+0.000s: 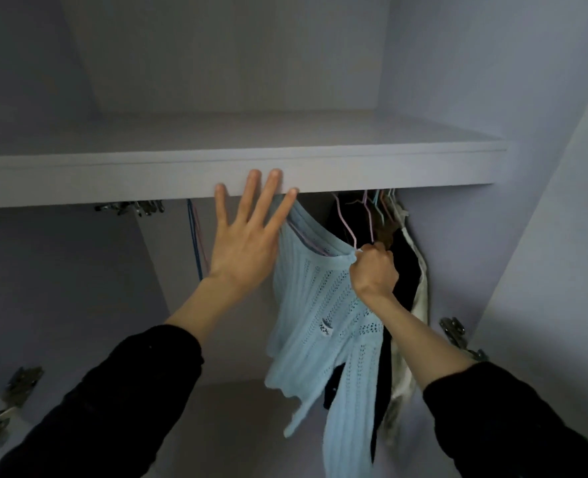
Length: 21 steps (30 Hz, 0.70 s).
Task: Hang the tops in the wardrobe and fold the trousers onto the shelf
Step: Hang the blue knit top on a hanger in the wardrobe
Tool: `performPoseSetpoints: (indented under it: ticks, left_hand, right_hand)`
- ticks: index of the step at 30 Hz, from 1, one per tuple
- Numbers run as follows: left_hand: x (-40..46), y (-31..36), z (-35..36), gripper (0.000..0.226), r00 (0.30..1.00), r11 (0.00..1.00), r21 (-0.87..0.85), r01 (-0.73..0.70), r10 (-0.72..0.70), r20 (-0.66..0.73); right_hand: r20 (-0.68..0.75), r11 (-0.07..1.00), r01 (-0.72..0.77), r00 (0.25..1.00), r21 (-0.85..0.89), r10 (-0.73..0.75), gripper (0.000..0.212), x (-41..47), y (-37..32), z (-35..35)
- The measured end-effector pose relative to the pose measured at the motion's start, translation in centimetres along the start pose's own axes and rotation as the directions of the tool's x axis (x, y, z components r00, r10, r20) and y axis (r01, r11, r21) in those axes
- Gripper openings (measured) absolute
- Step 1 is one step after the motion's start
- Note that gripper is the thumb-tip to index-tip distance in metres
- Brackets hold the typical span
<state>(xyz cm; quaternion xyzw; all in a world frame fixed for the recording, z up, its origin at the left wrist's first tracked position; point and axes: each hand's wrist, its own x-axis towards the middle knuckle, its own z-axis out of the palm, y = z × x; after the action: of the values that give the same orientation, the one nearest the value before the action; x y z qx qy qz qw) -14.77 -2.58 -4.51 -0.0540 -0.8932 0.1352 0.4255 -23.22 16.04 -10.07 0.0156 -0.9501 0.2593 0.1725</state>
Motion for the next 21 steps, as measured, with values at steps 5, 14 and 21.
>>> performPoseSetpoints:
  ticks: [5, 14, 21]
  left_hand:
    - [0.0, -0.3, 1.0, 0.098, 0.999, 0.998, 0.064, -0.002, 0.004, -0.041]
    - [0.0, -0.2, 2.0, 0.104, 0.997, 0.997, 0.073, 0.013, -0.008, -0.075]
    - [0.0, -0.2, 2.1, 0.095, 0.996, 0.997, 0.07, 0.018, -0.012, -0.091]
  right_hand:
    - [-0.009, 0.999, -0.033, 0.999, 0.004, 0.033, 0.023, 3.4, -1.6, 1.7]
    - [-0.031, 0.995, -0.081, 0.996, 0.049, 0.083, 0.022, 4.7, 0.3, 4.6]
    - [-0.148, 0.993, -0.047, 0.987, 0.111, 0.063, 0.023, 4.5, 1.6, 4.7]
